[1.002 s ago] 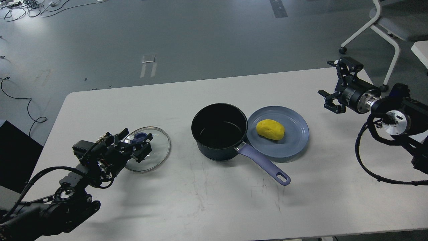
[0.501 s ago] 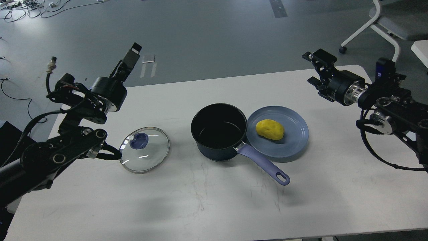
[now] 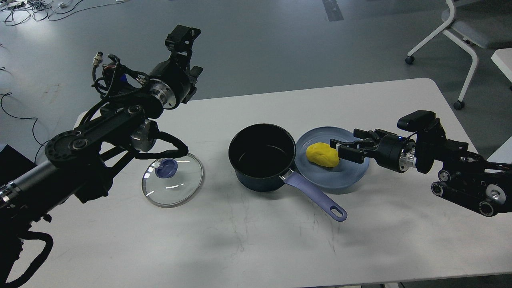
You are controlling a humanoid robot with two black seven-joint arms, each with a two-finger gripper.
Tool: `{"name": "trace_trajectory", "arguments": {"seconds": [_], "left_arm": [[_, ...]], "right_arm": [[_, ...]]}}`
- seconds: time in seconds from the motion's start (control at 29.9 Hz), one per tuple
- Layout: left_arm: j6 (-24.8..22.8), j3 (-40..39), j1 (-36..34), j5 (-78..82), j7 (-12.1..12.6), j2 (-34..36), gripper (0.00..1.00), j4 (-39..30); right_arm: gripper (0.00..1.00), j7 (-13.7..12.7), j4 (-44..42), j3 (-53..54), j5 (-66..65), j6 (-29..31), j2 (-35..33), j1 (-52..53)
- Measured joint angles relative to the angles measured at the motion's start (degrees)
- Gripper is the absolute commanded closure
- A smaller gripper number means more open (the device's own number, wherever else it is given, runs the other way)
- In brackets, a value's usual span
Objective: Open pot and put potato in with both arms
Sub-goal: 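Reach the right gripper down to the yellow potato on the plate, then grasp the yellow potato with the right gripper and lift it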
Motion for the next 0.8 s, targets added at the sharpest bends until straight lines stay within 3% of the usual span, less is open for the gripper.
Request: {"name": "trace_trajectory", "arguments": {"seconds": [0.23,0.4,0.6,0.77,0.8], "left_arm": [[0.0,-0.13,1.59,3.3,-1.61,0.06,0.02,0.09],[0.03,-0.18,2.47,5.54,-4.31,1.01,0.02,0.09],[0.11,-0.21,2.69,6.56,-4.77,1.84,0.02,0.09],[0.12,-0.14,3.27,7.3,-4.87,1.8,0.02,0.08],[0.12,-0.13,3.44,7.69,-4.9,1.75,0.02,0.08]], "right_arm": [[0.05,0.58,-7.03,-4.14,-6.83,-6.98,5.15,1.73],[0.04,1.06,-7.45,-4.88,-6.89,-7.38,8.24,2.77],[0.06,1.48,-8.89,-6.07,-6.86,-7.38,9.43,2.31],[0.3,1.49,-11.81,-10.32,-6.84,-7.39,9.53,2.23],[0.3,1.49,-12.05,-10.63,-6.84,-7.46,9.55,2.23]]}}
